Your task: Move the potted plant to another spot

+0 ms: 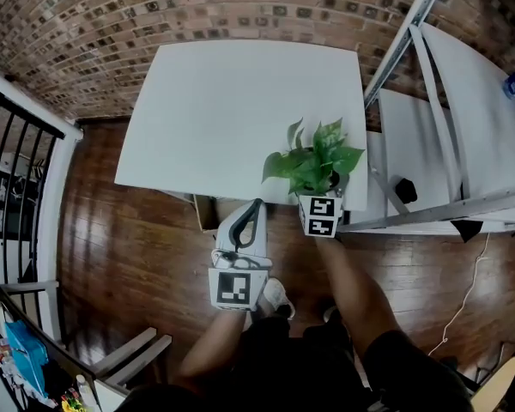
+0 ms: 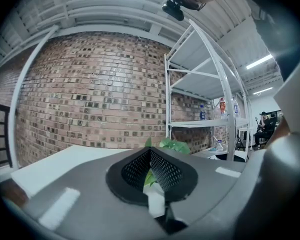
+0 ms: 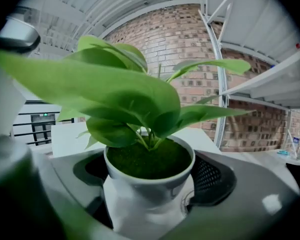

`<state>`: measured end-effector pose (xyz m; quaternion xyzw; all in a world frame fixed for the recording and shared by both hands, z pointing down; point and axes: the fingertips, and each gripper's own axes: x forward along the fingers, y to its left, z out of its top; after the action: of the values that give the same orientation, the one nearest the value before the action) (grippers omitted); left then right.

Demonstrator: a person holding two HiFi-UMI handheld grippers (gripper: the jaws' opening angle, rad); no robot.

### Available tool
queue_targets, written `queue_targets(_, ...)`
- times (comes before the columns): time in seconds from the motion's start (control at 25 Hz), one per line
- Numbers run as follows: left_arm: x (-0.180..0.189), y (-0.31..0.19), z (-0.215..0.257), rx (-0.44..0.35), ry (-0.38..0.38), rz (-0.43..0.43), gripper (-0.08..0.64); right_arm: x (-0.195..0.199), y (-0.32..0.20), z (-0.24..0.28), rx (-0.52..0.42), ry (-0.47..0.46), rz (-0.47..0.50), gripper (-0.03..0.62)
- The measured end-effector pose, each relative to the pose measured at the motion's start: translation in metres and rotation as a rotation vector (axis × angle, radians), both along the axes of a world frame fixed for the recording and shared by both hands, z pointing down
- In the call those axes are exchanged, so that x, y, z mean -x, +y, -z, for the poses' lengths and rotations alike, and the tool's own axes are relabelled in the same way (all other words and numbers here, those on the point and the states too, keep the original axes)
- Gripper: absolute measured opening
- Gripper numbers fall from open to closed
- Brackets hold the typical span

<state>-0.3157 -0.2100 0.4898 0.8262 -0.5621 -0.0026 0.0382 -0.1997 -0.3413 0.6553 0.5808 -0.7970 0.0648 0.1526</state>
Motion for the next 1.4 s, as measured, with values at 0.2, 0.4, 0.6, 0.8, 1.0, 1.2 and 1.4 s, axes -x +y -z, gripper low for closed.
queue_targets(0.2,0.003,0.006,-0.001,0.018,0.013,0.012,0.017,0.002,0.012,-0.004,0.036,0.000,-0.002,0.511)
queue_targets(0.4,0.001,0.009,-0.001,0.024,-0.005,0.009,0.015,-0.014,0.053,0.016,0.041,-0.021,-0.029,0.511)
queue_targets(0.6,-0.010,0.014,0.001,0.049,0.054,0.021,0.015,-0.024,0.103,0.068,0.022,-0.084,-0.032,0.495)
queue_targets(0.8,-0.024,0.016,0.014,0.028,0.076,0.007,0.015,-0.019,0.128,0.128,-0.091,-0.099,-0.011,0.288)
queue_targets(1.0,-0.037,0.023,0.034,0.004,0.117,0.000,0.017,-0.029,0.136,0.157,-0.117,-0.127,-0.015,0.058)
queue_targets(1.2,-0.042,0.026,0.039,0.000,0.111,-0.006,0.017,-0.026,0.145,0.185,-0.163,-0.133,0.017,0.002)
queue_targets(1.4,-0.044,0.027,0.046,-0.026,0.071,-0.009,0.017,-0.022,0.152,0.191,-0.148,-0.093,0.031,0.002)
